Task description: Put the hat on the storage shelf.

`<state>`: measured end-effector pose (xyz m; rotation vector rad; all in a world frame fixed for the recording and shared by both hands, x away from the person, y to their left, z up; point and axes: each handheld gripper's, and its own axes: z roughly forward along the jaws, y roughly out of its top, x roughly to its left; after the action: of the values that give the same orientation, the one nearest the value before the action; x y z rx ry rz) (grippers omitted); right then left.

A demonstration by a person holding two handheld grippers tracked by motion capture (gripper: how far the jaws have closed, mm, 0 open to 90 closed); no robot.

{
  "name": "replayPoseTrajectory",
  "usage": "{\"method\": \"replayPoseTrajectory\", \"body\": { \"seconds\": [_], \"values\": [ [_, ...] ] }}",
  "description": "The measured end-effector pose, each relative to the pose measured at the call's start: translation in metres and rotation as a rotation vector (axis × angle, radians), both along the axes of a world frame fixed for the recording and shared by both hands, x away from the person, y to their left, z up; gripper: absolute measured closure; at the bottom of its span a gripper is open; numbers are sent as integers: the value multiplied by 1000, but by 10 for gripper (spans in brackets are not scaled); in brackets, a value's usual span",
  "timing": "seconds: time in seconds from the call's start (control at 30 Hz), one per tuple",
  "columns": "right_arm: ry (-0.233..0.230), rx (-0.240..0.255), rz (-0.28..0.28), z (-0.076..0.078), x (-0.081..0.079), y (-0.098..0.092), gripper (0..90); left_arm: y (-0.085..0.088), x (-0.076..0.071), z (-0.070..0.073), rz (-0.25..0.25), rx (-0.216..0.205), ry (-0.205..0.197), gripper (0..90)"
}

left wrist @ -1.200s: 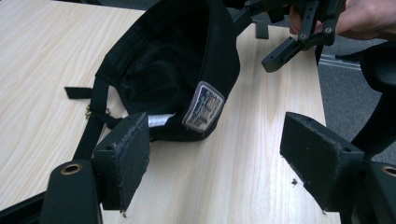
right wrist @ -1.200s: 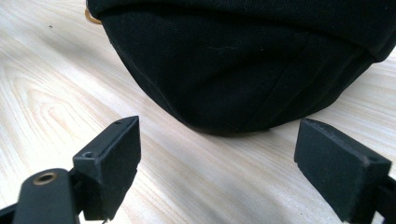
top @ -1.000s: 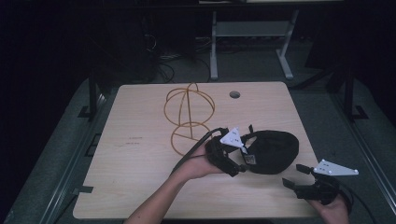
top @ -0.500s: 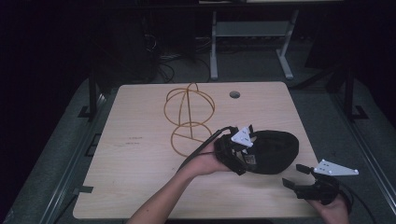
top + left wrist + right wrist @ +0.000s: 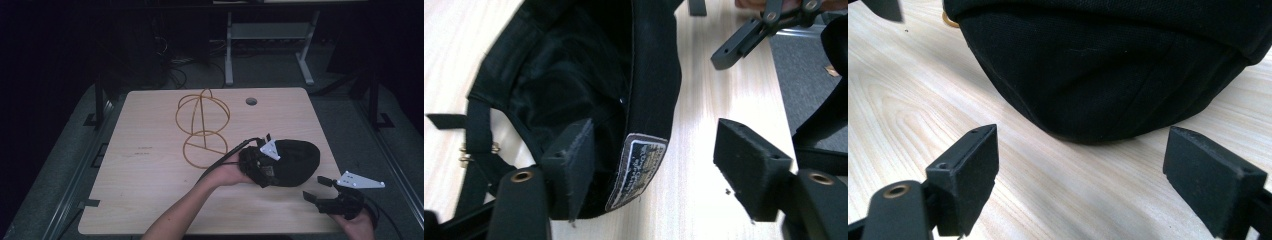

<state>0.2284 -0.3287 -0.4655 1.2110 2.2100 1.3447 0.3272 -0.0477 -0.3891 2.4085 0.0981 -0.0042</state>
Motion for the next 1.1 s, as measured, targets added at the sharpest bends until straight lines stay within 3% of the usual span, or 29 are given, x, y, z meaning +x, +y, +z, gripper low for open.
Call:
{"method": "replayPoseTrajectory", "body": {
  "seconds": [0.27,0.57,1.1],
  "values": [
    [5,-5,4,0,0,1,143,-3,0,-8,-42,34,4,511],
    [8,-6,7,-1,0,2,143,-3,0,-12,-75,40,0,663],
    [4,-9,8,-3,0,3,143,-8,-2,-13,-112,24,18,791]
  ]
}}
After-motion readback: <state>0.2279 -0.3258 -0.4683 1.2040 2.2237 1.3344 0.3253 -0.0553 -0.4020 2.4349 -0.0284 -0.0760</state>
